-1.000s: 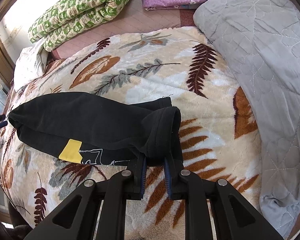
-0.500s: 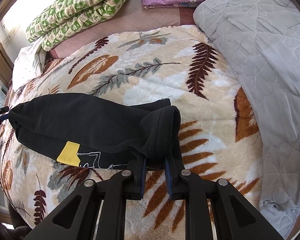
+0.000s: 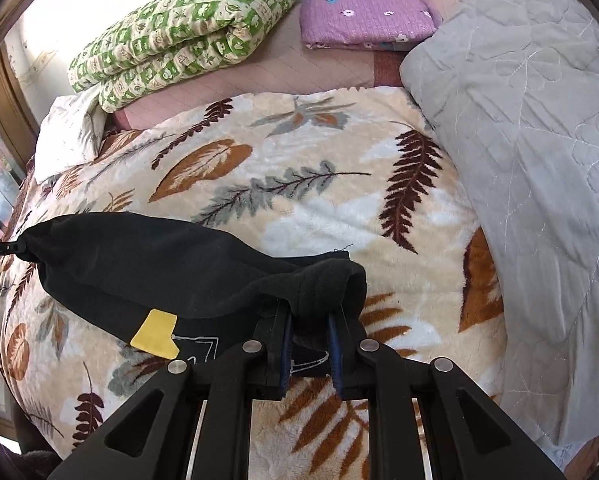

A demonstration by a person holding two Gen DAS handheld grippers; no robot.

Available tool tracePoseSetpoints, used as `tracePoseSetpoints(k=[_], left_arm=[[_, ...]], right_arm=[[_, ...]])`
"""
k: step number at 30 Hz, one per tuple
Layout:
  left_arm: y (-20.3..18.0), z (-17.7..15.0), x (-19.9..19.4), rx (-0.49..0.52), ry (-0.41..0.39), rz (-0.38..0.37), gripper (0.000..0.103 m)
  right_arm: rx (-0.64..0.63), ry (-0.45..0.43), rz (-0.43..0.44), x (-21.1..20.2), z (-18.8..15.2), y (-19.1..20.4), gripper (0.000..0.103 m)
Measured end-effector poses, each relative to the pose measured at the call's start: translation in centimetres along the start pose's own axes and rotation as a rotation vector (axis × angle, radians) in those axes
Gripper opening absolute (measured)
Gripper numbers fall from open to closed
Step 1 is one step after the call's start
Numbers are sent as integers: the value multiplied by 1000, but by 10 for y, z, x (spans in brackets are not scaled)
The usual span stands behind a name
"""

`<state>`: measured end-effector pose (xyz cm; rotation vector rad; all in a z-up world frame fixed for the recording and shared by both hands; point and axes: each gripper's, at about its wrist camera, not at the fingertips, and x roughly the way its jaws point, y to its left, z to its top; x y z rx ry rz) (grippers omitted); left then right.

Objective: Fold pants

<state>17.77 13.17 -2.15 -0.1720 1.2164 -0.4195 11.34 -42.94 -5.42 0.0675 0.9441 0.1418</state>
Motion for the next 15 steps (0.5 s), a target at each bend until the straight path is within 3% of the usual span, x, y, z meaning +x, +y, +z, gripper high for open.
tracePoseSetpoints(k=[10,15], left_arm=[[22,-20,28,-2,70,53,16],[15,-21,35,30,91,88,16]], right_arm=[[56,54,12,13,-33,-25,15],[-11,96,-61,15,-44,-20,33]])
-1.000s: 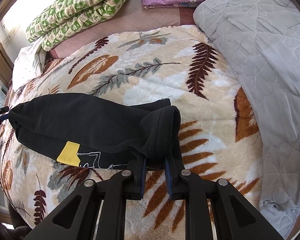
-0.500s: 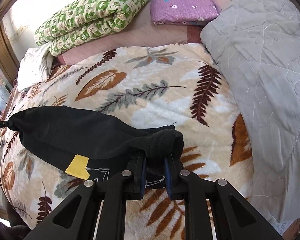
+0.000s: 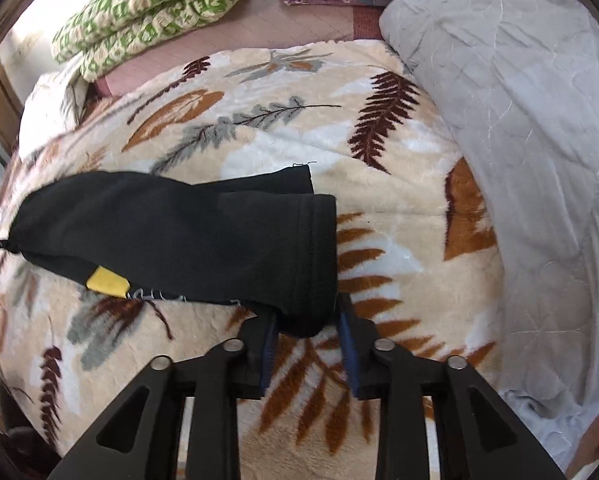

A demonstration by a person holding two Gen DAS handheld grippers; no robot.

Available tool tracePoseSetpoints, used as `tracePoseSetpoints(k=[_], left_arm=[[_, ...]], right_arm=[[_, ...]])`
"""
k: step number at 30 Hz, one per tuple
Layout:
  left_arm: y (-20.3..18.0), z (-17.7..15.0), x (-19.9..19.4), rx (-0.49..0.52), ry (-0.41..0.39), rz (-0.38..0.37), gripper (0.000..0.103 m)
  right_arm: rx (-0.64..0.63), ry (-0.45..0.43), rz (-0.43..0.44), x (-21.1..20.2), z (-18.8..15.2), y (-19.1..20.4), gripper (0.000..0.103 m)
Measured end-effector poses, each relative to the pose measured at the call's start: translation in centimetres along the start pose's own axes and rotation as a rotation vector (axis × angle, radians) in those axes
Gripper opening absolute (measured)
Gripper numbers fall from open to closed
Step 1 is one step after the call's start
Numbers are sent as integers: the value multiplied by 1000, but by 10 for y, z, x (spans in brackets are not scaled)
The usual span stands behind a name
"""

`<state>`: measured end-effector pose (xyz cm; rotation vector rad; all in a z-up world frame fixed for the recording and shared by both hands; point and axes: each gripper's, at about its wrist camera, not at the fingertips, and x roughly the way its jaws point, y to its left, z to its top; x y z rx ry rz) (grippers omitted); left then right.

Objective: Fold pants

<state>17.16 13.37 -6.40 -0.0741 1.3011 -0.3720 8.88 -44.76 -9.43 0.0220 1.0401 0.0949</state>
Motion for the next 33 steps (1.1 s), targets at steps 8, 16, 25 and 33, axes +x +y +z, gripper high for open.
tracePoseSetpoints(k=[8,16,25,33], left_arm=[[-1,-1,-1,20,10,-6,16],[3,-5,-38,20,-22,-65,27],[32,52,-41,-202,-48,-177,48],[13,75,-1,-217,51,-176,48]], right_arm=[[120,-67,88,-44,4,-20,47],[301,-115,180,-52,27,-32,60],[457,-48,202,-14,24,-42,60],[462,-27,192,-5,26,-36,60]])
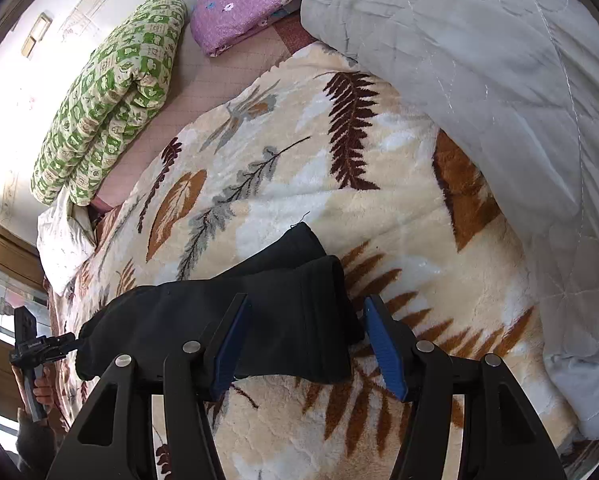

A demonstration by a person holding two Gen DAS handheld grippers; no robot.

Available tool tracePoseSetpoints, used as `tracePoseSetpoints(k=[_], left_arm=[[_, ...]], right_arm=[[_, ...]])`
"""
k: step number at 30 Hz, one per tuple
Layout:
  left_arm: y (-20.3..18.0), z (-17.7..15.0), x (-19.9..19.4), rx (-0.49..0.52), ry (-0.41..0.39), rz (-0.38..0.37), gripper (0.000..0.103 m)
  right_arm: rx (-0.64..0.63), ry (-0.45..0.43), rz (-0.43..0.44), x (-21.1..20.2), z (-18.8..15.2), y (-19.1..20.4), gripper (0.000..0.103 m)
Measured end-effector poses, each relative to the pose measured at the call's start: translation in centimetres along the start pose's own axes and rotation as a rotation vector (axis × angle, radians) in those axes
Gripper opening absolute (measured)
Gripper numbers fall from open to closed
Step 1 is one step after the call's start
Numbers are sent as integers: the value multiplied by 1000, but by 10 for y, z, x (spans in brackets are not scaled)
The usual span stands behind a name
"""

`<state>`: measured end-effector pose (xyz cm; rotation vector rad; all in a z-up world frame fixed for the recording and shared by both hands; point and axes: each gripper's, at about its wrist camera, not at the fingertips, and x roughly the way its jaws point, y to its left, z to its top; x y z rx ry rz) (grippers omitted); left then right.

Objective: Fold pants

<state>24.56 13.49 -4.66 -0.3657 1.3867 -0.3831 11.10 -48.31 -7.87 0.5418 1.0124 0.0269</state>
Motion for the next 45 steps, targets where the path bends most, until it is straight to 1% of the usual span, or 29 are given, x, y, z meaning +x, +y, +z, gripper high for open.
tracePoseSetpoints(k=[2,3,4,6,7,9,11,14,16,17,18,19,20,24,25,27,29,31,33,35,37,39,42,44,45], left_arm=[[-3,0,1,3,-25,-5,48],[-5,-1,0,12,-40,-2,44],[-7,-2,0,23,-55,-5,28],[-10,-5,0,33,-58,-22,17],[-10,-8,0,30,-61,-19,13],[-11,-12,0,37,-68,-25,10],[-9,-17,-2,32,-67,-51,10],[-5,-22,-5,14,-76,-64,10],[-1,-24,-6,-19,-86,-77,10],[3,-25,-8,-37,-92,-90,9],[5,-25,-10,-55,-101,-105,8],[8,-26,-13,-68,-114,-119,8],[10,-27,-15,-78,-123,-128,8],[15,-30,-11,-88,-97,-141,8],[15,-30,-10,-83,-91,-137,8],[14,-30,-9,-71,-80,-147,8],[14,-30,-9,-72,-79,-154,8],[13,-28,-7,-57,-57,-175,8],[11,-26,-5,-43,-43,-170,9],[9,-23,-1,-27,-18,-160,14],[8,-20,5,-20,5,-157,23],[6,-18,10,-17,20,-158,29],[1,-17,16,-8,26,-165,29],[-5,-18,16,3,-20,-132,28],[-8,-19,16,13,-38,-118,12]], right_arm=[[-5,-2,-4,0,1,1,60],[-5,-1,-6,0,2,2,60],[-5,0,-8,0,2,2,60],[-7,4,-13,1,3,2,60],[-6,10,-15,1,3,1,60],[4,23,-27,2,2,-2,60],[22,41,-27,4,1,-8,60],[61,62,-1,7,-1,-17,60],[78,73,25,12,-1,-19,61],[75,71,36,14,-1,-16,54],[66,61,49,14,0,-13,45],[42,42,62,12,2,-6,15],[15,33,64,11,3,2,6],[-105,-11,60,0,13,40,6],[-133,-40,77,-7,16,51,6],[-174,-117,144,-22,21,67,6],[-210,-160,171,-27,22,76,6],[-209,-128,143,-16,22,74,6],[-184,-80,98,1,18,64,6],[-161,-56,60,10,11,50,6],[-132,-48,62,15,8,39,6],[-108,-45,61,17,6,32,6],[-94,-34,51,18,5,26,10],[-94,-20,44,19,4,25,10],[-91,-14,38,20,4,25,10]])
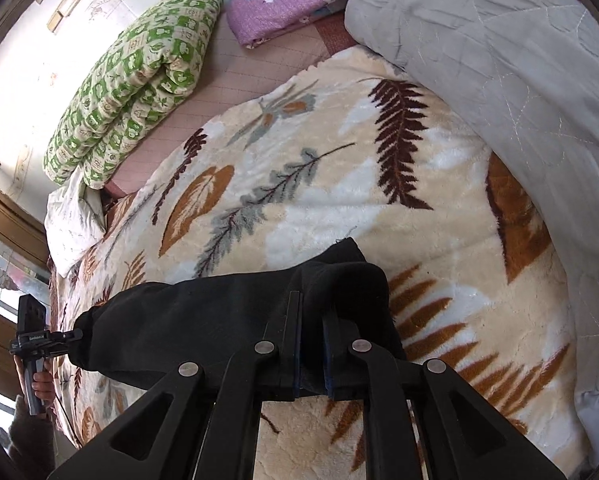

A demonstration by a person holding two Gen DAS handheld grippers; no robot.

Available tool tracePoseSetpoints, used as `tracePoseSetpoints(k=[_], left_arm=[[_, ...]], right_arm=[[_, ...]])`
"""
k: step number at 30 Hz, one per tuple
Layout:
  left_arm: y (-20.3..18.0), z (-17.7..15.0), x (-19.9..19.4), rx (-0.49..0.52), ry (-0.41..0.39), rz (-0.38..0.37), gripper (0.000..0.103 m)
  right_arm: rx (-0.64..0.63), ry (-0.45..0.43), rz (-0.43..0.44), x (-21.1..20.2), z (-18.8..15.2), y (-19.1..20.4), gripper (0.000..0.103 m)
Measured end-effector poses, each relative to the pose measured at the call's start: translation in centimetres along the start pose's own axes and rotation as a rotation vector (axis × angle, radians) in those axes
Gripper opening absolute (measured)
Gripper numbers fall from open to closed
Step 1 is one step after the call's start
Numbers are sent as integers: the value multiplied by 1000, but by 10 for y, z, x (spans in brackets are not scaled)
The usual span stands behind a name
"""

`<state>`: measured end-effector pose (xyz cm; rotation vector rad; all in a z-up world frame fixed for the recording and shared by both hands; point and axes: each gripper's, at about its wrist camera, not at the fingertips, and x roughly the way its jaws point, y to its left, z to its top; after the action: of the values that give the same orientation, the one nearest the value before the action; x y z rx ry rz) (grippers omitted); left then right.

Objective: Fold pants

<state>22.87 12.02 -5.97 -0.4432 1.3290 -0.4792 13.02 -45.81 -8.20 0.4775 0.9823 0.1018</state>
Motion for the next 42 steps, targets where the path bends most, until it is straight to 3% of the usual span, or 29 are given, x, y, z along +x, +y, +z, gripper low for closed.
tracePoseSetpoints(k=[1,2,7,10,13,16,23,27,31,33,34,35,39,42], left_arm=[[-1,-1,1,-1,-12,33,5],[-1,-2,2,-19,-22,51,5],[21,-2,-20,-146,-123,4,3],[37,6,-39,-210,-153,-53,2],[38,8,-51,-195,-166,-51,2],[38,6,-51,-173,-133,-50,3],[49,-4,-31,-141,-13,9,3],[58,-3,-23,-172,10,12,3],[53,-4,-19,-134,22,-11,3],[49,-4,-20,-110,27,-35,3],[47,-5,-22,-97,33,-55,5],[46,-5,-22,-84,41,-66,7],[35,-12,-23,-2,82,-83,29],[25,-16,-19,64,107,-16,31]], right_arm=[[5,8,-7,1,0,-1,11],[11,17,-12,3,-1,-3,11],[-42,21,-84,4,-3,1,6],[-46,-24,-57,-7,8,12,6],[-27,-95,24,-27,24,24,6],[-18,-178,102,-45,37,34,6],[-16,-17,-30,-1,12,9,6],[41,27,-32,11,-7,-20,7],[84,54,14,10,-15,-31,20],[111,43,77,3,-19,-34,37],[114,33,86,0,-20,-33,50],[114,19,87,-3,-22,-32,55],[39,21,81,2,-25,-15,55],[-72,32,22,7,-30,2,40]])
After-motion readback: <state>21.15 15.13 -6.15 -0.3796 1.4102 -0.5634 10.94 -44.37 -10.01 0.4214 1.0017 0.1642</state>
